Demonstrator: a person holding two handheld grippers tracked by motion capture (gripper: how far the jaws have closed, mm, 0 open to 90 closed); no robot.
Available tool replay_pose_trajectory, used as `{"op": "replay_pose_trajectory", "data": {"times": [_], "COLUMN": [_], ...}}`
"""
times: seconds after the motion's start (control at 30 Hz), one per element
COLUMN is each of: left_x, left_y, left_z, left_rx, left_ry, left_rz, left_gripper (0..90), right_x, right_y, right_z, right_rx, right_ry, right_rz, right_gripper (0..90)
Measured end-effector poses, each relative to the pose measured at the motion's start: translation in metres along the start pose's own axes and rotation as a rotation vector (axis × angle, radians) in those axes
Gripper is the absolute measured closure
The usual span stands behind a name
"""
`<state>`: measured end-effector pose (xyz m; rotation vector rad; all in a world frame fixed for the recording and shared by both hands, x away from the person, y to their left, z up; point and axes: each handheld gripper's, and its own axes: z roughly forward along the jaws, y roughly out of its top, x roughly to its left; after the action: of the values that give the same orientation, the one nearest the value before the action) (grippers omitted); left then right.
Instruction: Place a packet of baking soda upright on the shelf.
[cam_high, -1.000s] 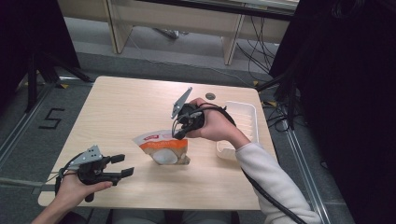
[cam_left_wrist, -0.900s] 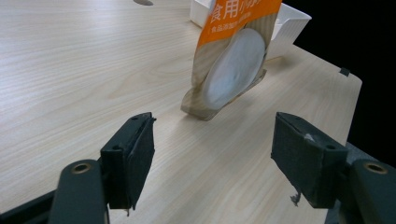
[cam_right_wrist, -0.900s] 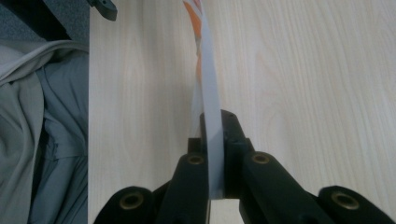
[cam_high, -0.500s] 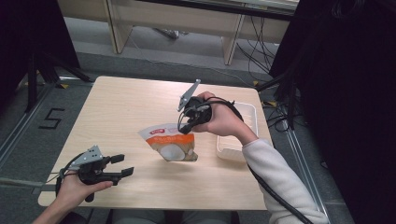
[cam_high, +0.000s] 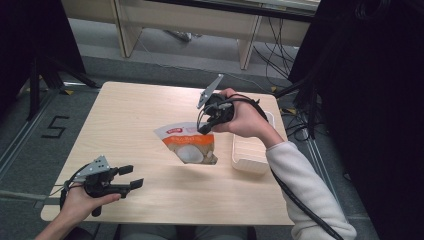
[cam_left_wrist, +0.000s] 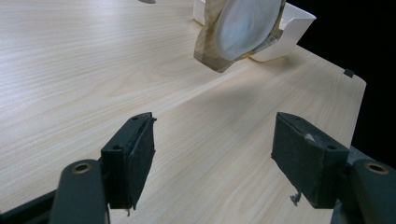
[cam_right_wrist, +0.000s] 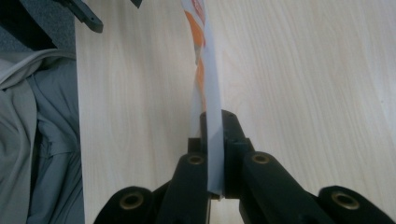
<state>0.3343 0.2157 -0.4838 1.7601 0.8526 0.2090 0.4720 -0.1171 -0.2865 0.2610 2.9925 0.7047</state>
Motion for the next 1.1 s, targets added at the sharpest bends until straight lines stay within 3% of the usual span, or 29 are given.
{"op": "replay_pose_trajectory", "data": {"times": [0.03,0.23,0.6,0.67,1.1], "left_x": [-0.001,-0.001,0.0,0.0,0.0], "left_y": [0.0,-0.001,0.0,0.0,0.0], "left_z": [0.0,0.0,0.001,0.001,0.001], "left_rx": [0.0,-0.006,-0.009,-0.01,-0.012], "left_ry": [0.006,0.007,0.009,0.006,0.005], "left_rz": [-0.017,-0.023,-0.023,-0.019,-0.022], "left_gripper": [29.1,28.7,27.9,27.8,27.7], "right_x": [-0.001,-0.006,-0.014,-0.014,-0.021], "right_y": [0.0,-0.003,-0.008,-0.011,-0.019], "right_z": [-0.001,-0.007,-0.016,-0.019,-0.031], "right_rx": [-0.004,-0.003,-0.01,-0.003,-0.017], "right_ry": [0.005,-0.004,-0.015,-0.027,-0.044], "right_rz": [-0.003,0.008,0.017,0.042,0.042], "right_gripper": [90.0,90.0,90.0,90.0,90.0]}}
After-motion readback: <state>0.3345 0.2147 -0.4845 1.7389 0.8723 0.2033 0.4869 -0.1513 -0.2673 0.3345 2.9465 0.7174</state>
